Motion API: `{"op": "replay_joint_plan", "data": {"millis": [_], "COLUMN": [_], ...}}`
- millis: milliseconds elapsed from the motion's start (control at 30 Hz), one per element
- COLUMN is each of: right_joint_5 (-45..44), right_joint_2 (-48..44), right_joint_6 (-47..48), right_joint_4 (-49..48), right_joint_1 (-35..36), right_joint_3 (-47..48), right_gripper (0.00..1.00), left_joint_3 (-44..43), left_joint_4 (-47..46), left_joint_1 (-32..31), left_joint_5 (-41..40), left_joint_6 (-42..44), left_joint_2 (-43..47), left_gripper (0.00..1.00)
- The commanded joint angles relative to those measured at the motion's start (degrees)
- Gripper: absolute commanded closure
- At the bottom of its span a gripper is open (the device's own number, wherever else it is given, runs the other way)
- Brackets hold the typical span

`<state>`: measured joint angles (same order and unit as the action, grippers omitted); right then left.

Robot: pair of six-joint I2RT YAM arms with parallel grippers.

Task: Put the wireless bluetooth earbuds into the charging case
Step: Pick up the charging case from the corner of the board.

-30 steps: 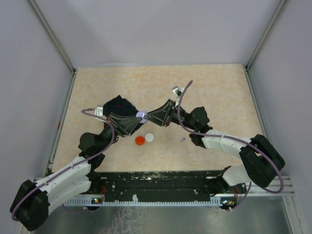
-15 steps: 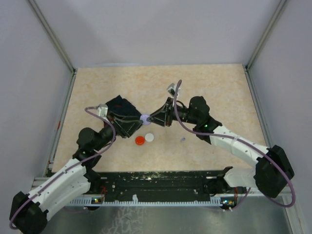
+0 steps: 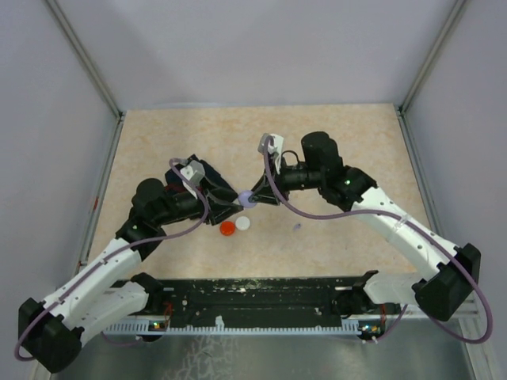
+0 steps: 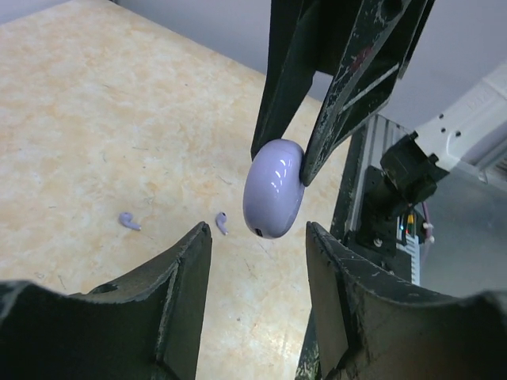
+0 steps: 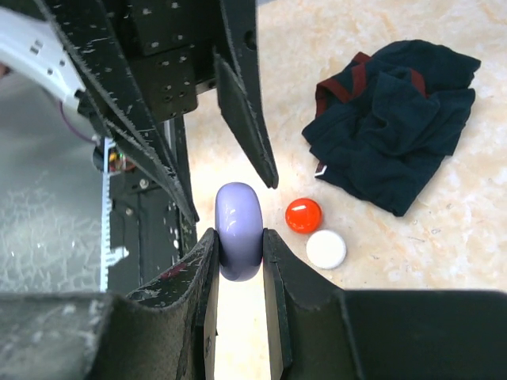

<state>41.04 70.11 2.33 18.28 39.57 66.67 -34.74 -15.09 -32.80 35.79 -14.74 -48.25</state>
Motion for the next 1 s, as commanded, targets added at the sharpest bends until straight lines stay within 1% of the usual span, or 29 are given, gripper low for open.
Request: {"op": "replay_joint_plan", "data": {"millis": [0,133,300,400,633,800,933,967], "right_joint_5": [4.07,5.37,7.33,6.46,5.34,4.07,3.12,2.75], "right_joint_2": [1.03,2.84,5.39,7.40,9.46,10.71,11.98,12.16], "right_joint_6": [12.00,16.95,21.03,23.27,24.10,25.18,26.00,26.05], "right_joint_4": [12.07,17.56,21.99,25.56,26.82,28.71,30.00,30.12], "right_joint_1": [-0.28,-0.17,-0.08,0.59,1.74,3.02,4.46,4.67], "right_joint_3": [6.57,9.76,12.40,14.36,16.31,17.88,19.28,19.70], "right_gripper": [1.00,1.00,1.00,1.00,1.00,1.00,1.00,1.00], "left_joint_3": [-2.70,-3.60,-3.73,-4.37,-5.53,-5.54,-5.53,-5.51], "left_joint_4": [2.13,1.34,-2.25,-3.32,-4.19,-4.08,-4.47,-4.36], "left_joint_1": [0.45,0.45,0.45,0.45,0.37,0.36,0.28,0.20], "left_joint_5": [9.31,12.44,16.22,19.08,23.30,23.91,26.08,26.61], "left_joint_6": [4.78,4.67,3.97,3.66,2.99,2.95,2.97,2.92], "left_joint_2": [-2.06,-4.66,-6.77,-8.25,-11.78,-12.54,-13.15,-13.38], "left_gripper": [0.45,0.48,0.53,0.54,0.57,0.61,0.69,0.74]}}
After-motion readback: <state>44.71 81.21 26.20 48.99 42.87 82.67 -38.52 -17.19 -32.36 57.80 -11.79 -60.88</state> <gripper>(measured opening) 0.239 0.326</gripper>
